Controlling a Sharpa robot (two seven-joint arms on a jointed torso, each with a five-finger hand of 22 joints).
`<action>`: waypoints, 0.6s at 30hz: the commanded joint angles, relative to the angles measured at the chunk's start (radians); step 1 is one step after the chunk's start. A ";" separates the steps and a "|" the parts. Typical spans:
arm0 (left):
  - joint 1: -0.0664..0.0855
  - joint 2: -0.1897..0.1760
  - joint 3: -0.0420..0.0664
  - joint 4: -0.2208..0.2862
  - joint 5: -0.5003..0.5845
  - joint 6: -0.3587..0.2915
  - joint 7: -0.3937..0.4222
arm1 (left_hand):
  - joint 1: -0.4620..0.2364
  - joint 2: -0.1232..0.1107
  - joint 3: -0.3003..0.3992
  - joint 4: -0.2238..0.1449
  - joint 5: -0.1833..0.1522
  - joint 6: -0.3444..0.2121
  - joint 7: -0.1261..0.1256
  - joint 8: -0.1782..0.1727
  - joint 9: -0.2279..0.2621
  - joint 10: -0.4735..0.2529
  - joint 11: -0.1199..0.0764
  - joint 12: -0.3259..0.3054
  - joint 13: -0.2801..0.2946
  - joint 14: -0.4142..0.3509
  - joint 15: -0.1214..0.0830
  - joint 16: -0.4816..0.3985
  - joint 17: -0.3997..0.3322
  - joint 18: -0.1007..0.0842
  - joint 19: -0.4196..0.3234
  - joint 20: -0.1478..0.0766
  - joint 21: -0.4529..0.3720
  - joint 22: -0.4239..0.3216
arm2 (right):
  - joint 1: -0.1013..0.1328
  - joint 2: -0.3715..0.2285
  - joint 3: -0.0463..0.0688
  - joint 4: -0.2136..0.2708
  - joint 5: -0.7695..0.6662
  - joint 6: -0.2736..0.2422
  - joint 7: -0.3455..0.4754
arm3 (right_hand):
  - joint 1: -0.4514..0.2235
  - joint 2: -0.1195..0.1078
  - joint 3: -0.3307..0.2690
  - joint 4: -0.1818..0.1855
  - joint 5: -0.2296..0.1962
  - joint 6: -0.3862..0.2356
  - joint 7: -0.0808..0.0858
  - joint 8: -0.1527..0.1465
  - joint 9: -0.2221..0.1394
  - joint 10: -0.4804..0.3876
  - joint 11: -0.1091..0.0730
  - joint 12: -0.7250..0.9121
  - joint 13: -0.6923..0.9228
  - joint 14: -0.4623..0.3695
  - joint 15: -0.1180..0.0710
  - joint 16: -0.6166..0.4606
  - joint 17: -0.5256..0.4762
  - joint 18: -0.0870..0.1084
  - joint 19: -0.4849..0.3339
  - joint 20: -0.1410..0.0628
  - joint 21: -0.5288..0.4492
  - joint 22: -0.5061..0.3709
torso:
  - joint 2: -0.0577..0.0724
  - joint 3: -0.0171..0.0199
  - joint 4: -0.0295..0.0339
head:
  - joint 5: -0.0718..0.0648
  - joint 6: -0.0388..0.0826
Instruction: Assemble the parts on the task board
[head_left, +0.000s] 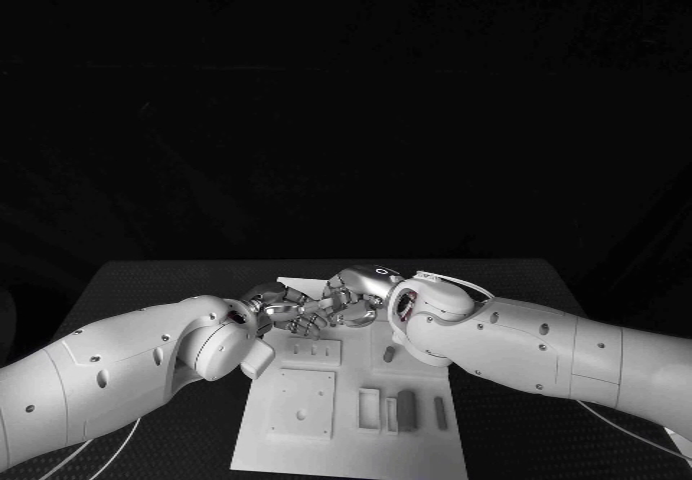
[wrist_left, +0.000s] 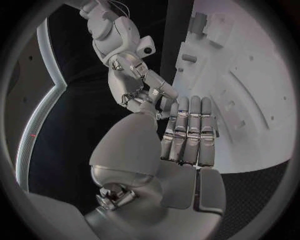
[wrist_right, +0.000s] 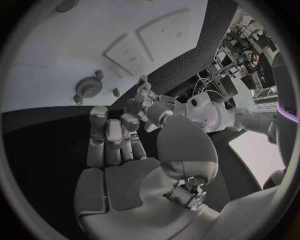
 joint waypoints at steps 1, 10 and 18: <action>0.001 0.006 0.001 0.003 -0.001 0.021 0.010 | 0.003 0.013 -0.007 0.001 0.000 0.004 0.003 0.001 0.001 0.006 -0.003 0.000 0.002 0.007 0.000 -0.005 0.002 0.001 -0.003 -0.006 -0.007 0.002 | -0.003 0.007 0.000 0.000 -0.007 0.018 0.007 | 0.001 0.010 0.000 -0.004 -0.001 0.196 -0.023 0.004 -0.001 -0.039 -0.030 0.003 -0.001 0.008 -0.016 0.004 0.001 0.030 0.000 -0.004 0.006 0.016 | 0.000 -0.0003 0.0002 | -0.001 -0.002; 0.001 0.006 0.001 0.002 -0.001 0.021 0.012 | 0.022 0.031 -0.008 0.000 0.000 0.017 -0.008 0.006 0.002 0.017 -0.009 0.003 0.007 0.010 -0.001 -0.010 0.007 0.000 -0.004 -0.007 -0.010 0.004 | -0.006 0.013 0.000 -0.003 -0.007 0.021 0.007 | 0.001 0.010 0.000 -0.004 -0.001 0.196 -0.023 0.004 0.000 -0.039 -0.030 0.003 -0.001 0.007 -0.016 0.004 0.000 0.030 0.000 -0.004 0.006 0.016 | 0.000 -0.0005 0.0010 | 0.000 -0.003; 0.001 0.009 0.001 0.000 -0.002 0.022 0.012 | 0.072 0.060 -0.012 -0.002 0.000 0.032 -0.015 0.012 0.004 0.030 -0.015 0.006 0.012 0.018 -0.004 -0.013 0.016 -0.003 -0.004 -0.008 -0.015 0.006 | -0.009 0.017 -0.001 -0.003 -0.003 0.026 0.009 | 0.001 0.010 0.000 -0.004 -0.001 0.196 -0.023 0.004 0.000 -0.039 -0.030 0.003 -0.001 0.008 -0.016 0.004 0.001 0.030 0.000 -0.004 0.005 0.016 | 0.000 -0.0002 -0.0003 | 0.001 -0.003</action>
